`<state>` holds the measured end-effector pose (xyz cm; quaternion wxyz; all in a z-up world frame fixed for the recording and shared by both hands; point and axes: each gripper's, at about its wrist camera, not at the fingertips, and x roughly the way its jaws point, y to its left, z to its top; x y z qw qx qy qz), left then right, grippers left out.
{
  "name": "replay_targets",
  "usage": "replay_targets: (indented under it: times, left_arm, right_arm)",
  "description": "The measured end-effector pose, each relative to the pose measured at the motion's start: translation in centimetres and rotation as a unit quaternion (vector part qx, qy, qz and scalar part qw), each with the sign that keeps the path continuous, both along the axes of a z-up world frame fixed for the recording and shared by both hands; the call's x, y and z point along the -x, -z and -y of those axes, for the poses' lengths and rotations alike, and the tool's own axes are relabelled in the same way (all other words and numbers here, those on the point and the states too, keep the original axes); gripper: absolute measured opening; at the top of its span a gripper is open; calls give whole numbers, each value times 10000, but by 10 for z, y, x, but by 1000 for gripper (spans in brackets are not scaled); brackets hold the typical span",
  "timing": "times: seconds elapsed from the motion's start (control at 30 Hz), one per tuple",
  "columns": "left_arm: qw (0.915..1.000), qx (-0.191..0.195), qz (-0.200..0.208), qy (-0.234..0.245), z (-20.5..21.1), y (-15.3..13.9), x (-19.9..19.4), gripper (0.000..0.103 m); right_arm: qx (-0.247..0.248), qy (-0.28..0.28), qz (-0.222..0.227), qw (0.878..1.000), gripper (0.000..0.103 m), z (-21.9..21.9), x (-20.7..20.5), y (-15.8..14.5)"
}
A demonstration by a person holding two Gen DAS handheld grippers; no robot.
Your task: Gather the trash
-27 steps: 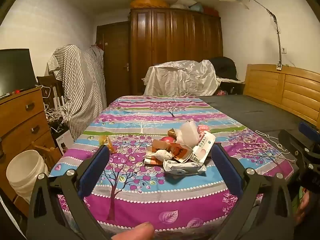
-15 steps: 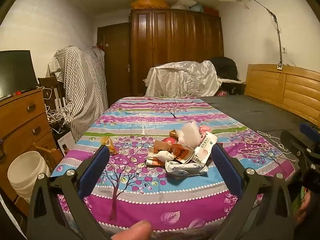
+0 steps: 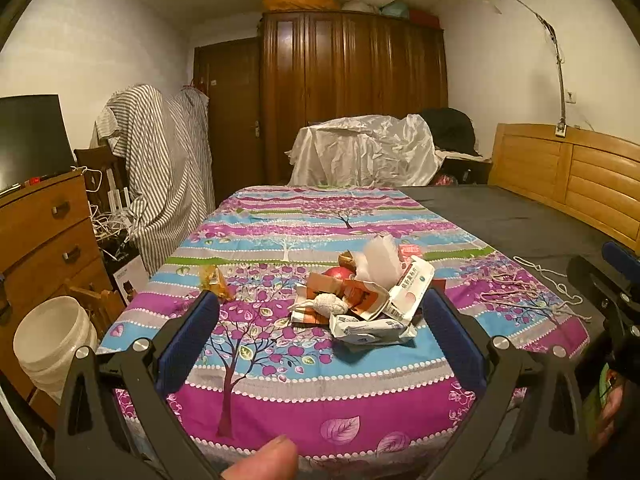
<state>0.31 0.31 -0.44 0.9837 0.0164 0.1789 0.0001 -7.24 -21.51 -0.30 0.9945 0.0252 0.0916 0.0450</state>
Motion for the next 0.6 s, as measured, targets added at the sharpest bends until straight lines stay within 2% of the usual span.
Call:
replay_targets:
  times: [0.6]
  left_arm:
    - [9998, 173, -47, 25, -7, -3, -2, 98]
  right_arm:
    - [-11, -5, 13, 10000, 99, -1, -1, 0]
